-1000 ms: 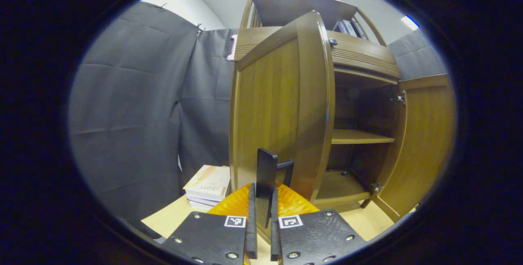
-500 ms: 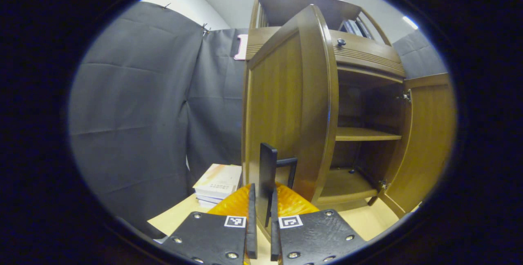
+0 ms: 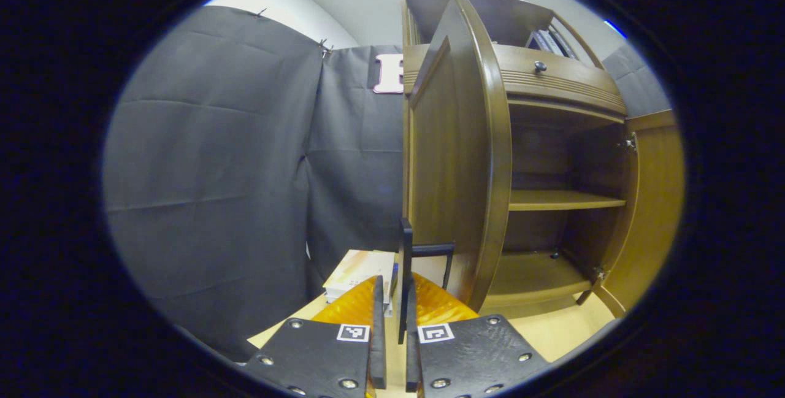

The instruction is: Open the right door of the double-door shoe cabinet with the right hand, and open the left door with the left hand.

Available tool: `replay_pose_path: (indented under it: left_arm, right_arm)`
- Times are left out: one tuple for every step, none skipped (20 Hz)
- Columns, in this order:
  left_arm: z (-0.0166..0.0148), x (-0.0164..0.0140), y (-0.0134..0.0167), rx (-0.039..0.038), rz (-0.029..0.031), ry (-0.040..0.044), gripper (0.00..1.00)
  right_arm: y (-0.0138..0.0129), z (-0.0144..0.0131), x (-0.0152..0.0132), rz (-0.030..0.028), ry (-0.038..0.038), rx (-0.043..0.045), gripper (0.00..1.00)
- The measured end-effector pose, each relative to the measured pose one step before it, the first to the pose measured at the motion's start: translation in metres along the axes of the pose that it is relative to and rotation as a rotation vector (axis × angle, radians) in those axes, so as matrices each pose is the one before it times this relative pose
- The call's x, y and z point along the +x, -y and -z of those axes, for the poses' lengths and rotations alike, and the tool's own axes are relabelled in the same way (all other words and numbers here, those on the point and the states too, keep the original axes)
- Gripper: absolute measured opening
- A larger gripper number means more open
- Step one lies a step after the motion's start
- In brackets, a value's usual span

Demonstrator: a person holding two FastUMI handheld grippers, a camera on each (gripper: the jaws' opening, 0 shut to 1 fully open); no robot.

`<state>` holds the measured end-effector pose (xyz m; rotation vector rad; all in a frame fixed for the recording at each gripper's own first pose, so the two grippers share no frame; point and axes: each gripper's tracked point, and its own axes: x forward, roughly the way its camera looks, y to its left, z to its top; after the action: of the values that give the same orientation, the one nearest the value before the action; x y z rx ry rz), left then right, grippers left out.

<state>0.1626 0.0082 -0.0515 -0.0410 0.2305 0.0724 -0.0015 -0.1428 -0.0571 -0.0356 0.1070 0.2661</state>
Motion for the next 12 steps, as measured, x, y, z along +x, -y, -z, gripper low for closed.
replay_pose_path:
  left_arm:
    - [0.00088,0.00037,-0.00398,0.00383,-0.0013,0.00101,0.12]
    - [-0.00032,-0.0006,-0.00215,0.00075,-0.00064,0.00078,0.12]
    - [0.00033,-0.00106,-0.0004,-0.00123,0.00124,0.00037,0.12]
    - [-0.00004,-0.00037,-0.00043,0.0004,-0.00104,0.0014,0.16]
    - [0.00053,-0.00213,-0.00104,0.00198,-0.00476,0.00156,0.16]
    - [0.00064,-0.00298,-0.002,0.00161,-0.01039,0.00175,0.16]
    - [0.00186,-0.00386,-0.00348,0.00105,-0.0115,0.00077,0.16]
    - [-0.00027,-0.00329,-0.00368,0.00013,-0.01255,0.00062,0.16]
    - [0.00199,-0.00398,-0.00272,-0.00018,-0.01402,0.0013,0.16]
    - [0.00003,-0.00387,-0.00417,-0.00038,-0.01752,-0.00213,0.15]
    - [-0.00061,-0.00414,-0.00625,0.00081,-0.02071,-0.00175,0.15]
    - [-0.00394,-0.00459,-0.00522,0.00354,-0.01939,0.00705,0.15]
  right_arm:
    - [0.00071,-0.00037,0.00088,0.00149,-0.00028,0.00038,1.0]
    - [0.00006,0.00023,-0.00025,-0.00044,-0.00085,-0.00014,1.0]
    - [0.00089,0.00199,-0.00134,0.00105,0.00027,0.00003,1.0]
    - [0.00131,-0.00103,-0.00028,0.00124,0.00183,0.00065,1.0]
    - [0.00085,-0.00091,0.00062,0.00038,0.00088,0.00249,1.0]
    - [0.00051,-0.00043,-0.0004,-0.00179,0.0005,0.00315,1.0]
    - [0.00103,-0.00006,-0.0008,-0.00227,0.00063,0.00226,1.0]
    - [0.00033,-0.00012,-0.00052,-0.00269,0.00088,0.00004,1.0]
    - [0.00005,-0.00119,-0.00076,-0.0034,0.00286,-0.00092,1.0]
    - [0.00032,-0.00163,0.00003,-0.00442,0.00241,-0.00051,1.0]
    - [0.00042,-0.00061,-0.00097,-0.00592,0.00231,0.0012,1.0]
    - [0.00013,-0.00105,-0.00161,-0.00591,0.00403,0.00455,1.0]
